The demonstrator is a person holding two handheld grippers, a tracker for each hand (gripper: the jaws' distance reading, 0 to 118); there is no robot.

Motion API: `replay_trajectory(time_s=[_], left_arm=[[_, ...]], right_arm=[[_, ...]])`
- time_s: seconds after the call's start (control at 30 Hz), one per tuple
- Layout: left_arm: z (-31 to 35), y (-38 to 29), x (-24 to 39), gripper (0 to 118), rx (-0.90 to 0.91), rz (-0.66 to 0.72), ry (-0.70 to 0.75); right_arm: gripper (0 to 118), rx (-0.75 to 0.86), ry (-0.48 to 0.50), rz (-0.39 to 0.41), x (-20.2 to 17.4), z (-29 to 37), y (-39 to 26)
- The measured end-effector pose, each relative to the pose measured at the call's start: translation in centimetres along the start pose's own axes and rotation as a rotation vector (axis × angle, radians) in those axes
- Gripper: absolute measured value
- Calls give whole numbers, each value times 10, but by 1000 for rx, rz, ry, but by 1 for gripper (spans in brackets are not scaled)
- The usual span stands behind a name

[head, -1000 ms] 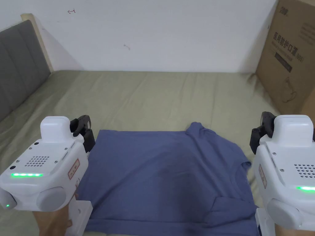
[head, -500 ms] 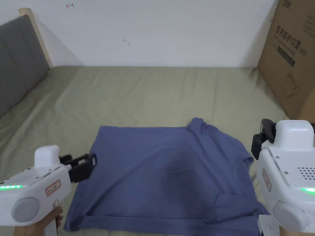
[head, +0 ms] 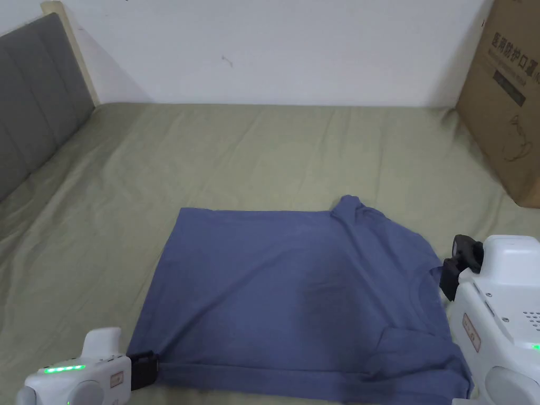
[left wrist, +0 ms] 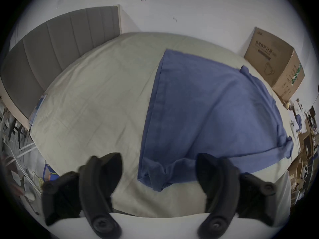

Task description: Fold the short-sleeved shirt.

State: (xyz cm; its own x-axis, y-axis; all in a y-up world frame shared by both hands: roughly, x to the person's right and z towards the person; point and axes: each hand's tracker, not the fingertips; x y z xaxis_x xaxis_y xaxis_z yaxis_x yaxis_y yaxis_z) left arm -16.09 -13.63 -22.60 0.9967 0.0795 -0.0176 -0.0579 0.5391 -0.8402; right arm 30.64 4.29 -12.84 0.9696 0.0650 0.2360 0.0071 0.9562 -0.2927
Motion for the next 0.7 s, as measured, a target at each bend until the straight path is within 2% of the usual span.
replay_trajectory(time_s=[0.03,0.07,0.1,0.13,0.2,0.33,0.37,0.4,0.47,0.5,0.53,0.7], left_arm=[[-6,-1,0,61,-21,6,-2],[-8,-4,0,35,-73,14,-24],[-9,-5,0,23,-92,30,-94],[-5,-4,2,14,-53,44,-102],[1,-2,5,10,-35,46,-81],[19,3,9,9,40,9,-85],[25,6,10,9,61,7,-90],[29,8,11,9,72,3,-95],[40,14,13,9,95,-8,-104],[43,16,14,9,109,-15,-98],[46,18,14,9,116,-15,-99],[48,21,14,9,135,22,-127]], right_arm=[[0,-5,4,-4,1,1,-2],[0,-10,9,-8,3,1,-4],[0,-18,10,-12,5,1,-5],[0,-29,9,-13,6,2,-7],[0,-66,5,-10,12,1,-14],[0,-222,29,-43,26,-9,-44],[11,-273,34,-56,30,-14,-56],[33,-319,39,-71,33,-18,-67],[89,-446,64,-88,39,-29,-94],[99,-499,66,-110,42,-34,-108],[102,-535,61,-116,43,-38,-121],[101,-678,40,-141,48,-44,-170]])
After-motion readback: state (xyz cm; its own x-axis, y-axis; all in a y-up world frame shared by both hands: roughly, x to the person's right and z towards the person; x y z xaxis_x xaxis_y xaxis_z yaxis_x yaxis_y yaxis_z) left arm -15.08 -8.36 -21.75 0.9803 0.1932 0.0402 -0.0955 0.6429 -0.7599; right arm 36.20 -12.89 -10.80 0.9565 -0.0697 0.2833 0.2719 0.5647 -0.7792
